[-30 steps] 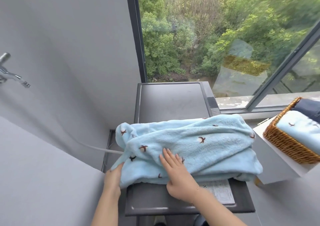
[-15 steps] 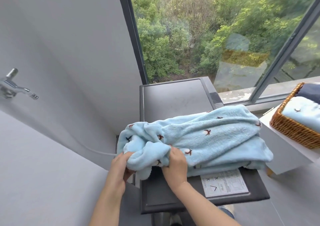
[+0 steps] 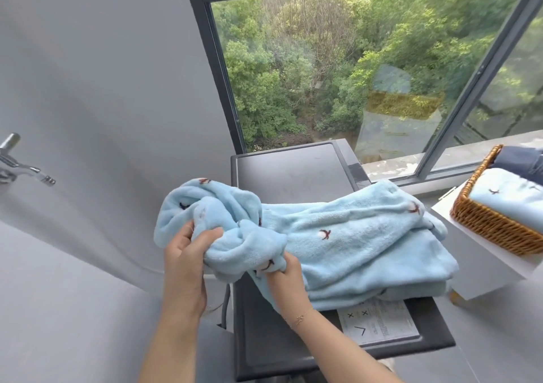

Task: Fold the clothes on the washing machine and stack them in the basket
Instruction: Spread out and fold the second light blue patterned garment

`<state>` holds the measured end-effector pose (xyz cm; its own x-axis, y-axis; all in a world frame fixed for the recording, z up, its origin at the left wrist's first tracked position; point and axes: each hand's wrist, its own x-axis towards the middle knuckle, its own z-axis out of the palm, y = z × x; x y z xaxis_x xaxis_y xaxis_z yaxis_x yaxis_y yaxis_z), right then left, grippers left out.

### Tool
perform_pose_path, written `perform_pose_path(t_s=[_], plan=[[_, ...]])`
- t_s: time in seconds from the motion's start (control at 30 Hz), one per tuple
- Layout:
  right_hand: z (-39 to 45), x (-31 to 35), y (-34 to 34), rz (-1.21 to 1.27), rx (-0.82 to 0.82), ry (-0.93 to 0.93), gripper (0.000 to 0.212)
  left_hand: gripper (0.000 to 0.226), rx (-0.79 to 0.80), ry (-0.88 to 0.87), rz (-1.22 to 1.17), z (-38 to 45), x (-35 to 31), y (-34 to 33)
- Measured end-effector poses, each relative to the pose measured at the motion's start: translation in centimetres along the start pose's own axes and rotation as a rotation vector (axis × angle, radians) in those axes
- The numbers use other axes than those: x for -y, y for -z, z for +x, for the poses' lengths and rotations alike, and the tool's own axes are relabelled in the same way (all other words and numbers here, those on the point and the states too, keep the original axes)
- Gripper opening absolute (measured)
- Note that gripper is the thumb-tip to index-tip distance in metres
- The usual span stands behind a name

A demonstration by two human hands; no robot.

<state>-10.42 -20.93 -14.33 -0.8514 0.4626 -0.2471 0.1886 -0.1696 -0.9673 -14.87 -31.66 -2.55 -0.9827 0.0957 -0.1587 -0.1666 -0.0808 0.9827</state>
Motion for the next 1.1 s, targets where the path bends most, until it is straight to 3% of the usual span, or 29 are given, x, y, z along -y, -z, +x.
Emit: perform_pose_path(t_s=[0.1, 0.2, 0.33, 0.47, 0.53, 0.6, 0.67, 0.73, 0.8, 0.9, 1.0, 1.1], plan=[[-1.4, 2.0, -0.9, 0.192, 0.119, -0.123, 0.006, 0.022, -0.005, -0.02, 0.008, 0.4, -0.5, 0.5], [-2.1, 2.7, -0.6, 0.155, 0.164, -0.231, 0.024, 0.019, -0.004, -0.042, 0.038, 0.6, -0.9, 0.7], [-2.0, 3.2, 0.3, 0.228, 0.154, -0.25, 0.01, 0.013, 0.086, -0.106, 0.062, 0.7, -1.9, -0.8], [-2.1, 4.2, 3.7, 0.468, 0.093, -0.138, 0.016, 0.03, 0.356, -0.207, 0.052, 0.9, -3.4, -5.5], [-2.4, 4.2, 6.1, 0.661, 0.051, -0.168, 0.031, 0.027, 0.553, -0.233, 0.07, 1.1, -4.0, -8.7], [-2.4, 2.8, 9.4, 0.766, -0.146, -0.164, 0.045, 0.024, 0.728, -0.222, 0.152, 1.5, -3.5, -12.7], [-2.2, 1.7, 11.6, 0.766, -0.397, -0.207, 0.058, 0.023, 0.784, -0.269, 0.305, 2.5, -2.3, -15.3], [-2.1, 0.2, 14.0, 0.758, -0.632, -0.278, 0.055, 0.015, 0.769, -0.375, 0.476, 4.4, 0.8, -17.6], [-2.4, -1.0, 15.9, 0.712, -0.787, -0.338, 0.043, 0.031, 0.712, -0.448, 0.799, 6.5, 5.0, -19.0], [-2.7, -1.8, 16.4, 0.649, -0.841, -0.321, 0.043, 0.065, 0.677, -0.19, 1.304, 8.4, 10.1, -18.5], [-3.3, -1.5, 15.4, 0.638, -0.896, -0.278, 0.052, 0.062, 0.684, 0.131, 1.269, 9.0, 10.9, -16.9], [-2.8, -1.2, 14.9, 0.653, -0.826, -0.244, 0.038, 0.058, 0.669, 0.2, 1.133, 9.1, 10.0, -16.4]])
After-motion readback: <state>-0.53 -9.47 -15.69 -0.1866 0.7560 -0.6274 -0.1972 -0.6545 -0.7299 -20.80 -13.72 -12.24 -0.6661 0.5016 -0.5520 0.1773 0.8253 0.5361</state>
